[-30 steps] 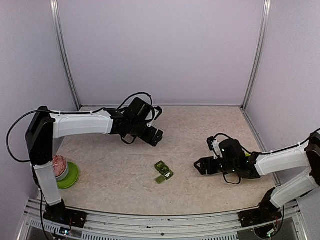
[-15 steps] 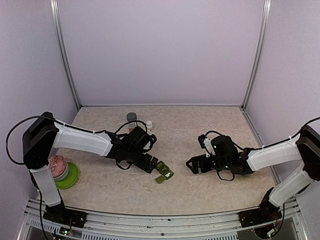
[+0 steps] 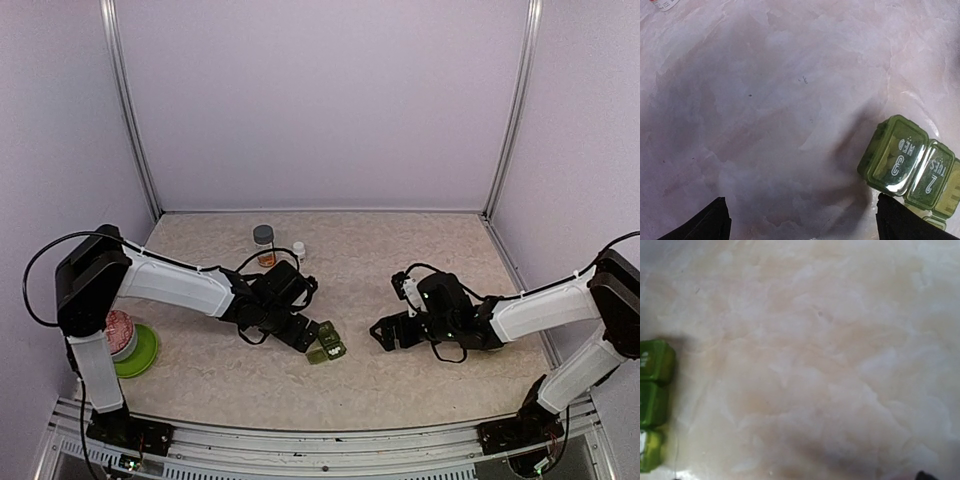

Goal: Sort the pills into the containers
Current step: Adjust the pill container at the center of the board, then hold the pill container at the center of the board, then close the lid of the pill container.

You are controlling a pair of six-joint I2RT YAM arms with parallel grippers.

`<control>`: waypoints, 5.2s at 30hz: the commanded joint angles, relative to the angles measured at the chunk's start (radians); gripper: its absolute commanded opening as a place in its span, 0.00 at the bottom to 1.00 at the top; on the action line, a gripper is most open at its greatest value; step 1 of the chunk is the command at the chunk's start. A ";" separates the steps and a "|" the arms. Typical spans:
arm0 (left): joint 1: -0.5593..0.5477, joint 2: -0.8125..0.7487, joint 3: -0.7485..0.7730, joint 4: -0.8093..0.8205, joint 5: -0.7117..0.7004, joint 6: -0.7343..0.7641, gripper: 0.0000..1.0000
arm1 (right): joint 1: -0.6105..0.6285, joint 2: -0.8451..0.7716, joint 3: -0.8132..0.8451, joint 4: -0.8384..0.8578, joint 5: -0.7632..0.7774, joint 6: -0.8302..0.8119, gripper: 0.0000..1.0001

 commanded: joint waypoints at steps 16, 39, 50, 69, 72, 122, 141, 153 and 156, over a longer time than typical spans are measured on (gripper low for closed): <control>0.006 0.214 0.275 0.025 0.183 0.157 0.99 | 0.020 -0.010 0.020 -0.040 -0.030 -0.075 1.00; 0.083 -0.062 0.104 0.069 0.264 0.071 0.99 | -0.024 0.142 0.133 0.009 -0.457 -0.063 0.93; 0.085 -0.025 0.006 0.200 0.326 0.035 0.99 | -0.032 0.246 0.163 0.043 -0.469 0.027 0.77; 0.104 0.043 -0.024 0.360 0.452 0.013 0.99 | -0.022 0.289 0.152 0.088 -0.406 0.149 0.50; 0.106 0.048 -0.034 0.380 0.478 0.010 0.98 | -0.015 0.294 0.159 0.075 -0.388 0.145 0.48; 0.066 -0.074 -0.251 0.698 0.842 -0.030 0.85 | 0.000 0.326 0.171 0.052 -0.372 0.148 0.34; 0.020 -0.015 -0.255 0.700 0.904 -0.051 0.81 | 0.003 0.334 0.173 0.052 -0.374 0.151 0.34; 0.019 0.046 -0.272 0.713 0.898 -0.057 0.79 | 0.004 0.335 0.166 0.062 -0.375 0.156 0.34; 0.019 0.064 -0.272 0.722 0.902 -0.064 0.79 | 0.004 0.334 0.164 0.062 -0.373 0.156 0.34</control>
